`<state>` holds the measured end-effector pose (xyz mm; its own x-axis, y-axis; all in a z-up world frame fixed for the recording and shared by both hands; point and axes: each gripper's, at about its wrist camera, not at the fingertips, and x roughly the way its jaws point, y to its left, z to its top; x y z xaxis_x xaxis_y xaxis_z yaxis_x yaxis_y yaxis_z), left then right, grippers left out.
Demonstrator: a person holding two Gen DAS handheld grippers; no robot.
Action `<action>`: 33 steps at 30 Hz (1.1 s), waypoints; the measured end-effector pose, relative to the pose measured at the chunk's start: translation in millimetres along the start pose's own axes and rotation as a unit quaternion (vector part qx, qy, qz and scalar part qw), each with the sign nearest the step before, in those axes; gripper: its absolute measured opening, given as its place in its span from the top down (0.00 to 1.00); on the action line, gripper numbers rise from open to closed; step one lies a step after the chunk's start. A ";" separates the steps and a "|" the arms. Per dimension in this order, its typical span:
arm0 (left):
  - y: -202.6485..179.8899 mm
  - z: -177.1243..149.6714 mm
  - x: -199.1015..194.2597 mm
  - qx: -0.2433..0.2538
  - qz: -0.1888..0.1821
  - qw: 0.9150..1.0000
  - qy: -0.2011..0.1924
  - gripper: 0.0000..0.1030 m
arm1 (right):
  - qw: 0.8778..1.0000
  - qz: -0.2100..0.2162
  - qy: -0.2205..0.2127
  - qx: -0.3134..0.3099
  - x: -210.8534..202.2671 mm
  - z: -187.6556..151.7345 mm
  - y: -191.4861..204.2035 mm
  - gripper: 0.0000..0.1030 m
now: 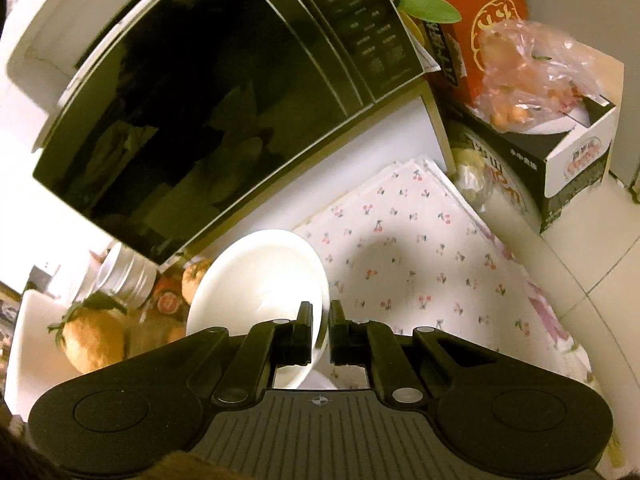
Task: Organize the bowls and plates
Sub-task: 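Lift the small white bowl with both grippers and carry it to the cream bowl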
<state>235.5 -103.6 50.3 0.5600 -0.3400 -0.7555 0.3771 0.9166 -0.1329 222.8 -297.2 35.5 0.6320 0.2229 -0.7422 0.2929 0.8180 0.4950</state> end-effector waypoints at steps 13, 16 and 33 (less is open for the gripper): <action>2.5 -44.2 -32.0 -0.010 -0.003 1.000 -0.001 0.89 | 1.000 -0.002 0.012 -0.016 -29.0 -46.3 1.9 0.92; 3.9 -57.2 -38.0 -0.011 -0.003 1.000 -0.007 0.89 | 1.000 0.001 0.014 -0.023 -33.7 -59.0 1.2 0.92; 17.8 -127.3 -56.3 -0.038 -0.037 0.999 -0.001 0.88 | 0.999 0.012 0.035 -0.036 -38.6 -119.4 -13.2 0.91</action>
<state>116.8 -41.3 8.8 0.5342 -0.4081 -0.7403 0.3600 0.9022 -0.2375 108.8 -253.3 3.7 0.5859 0.2774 -0.7615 0.2235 0.8479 0.4808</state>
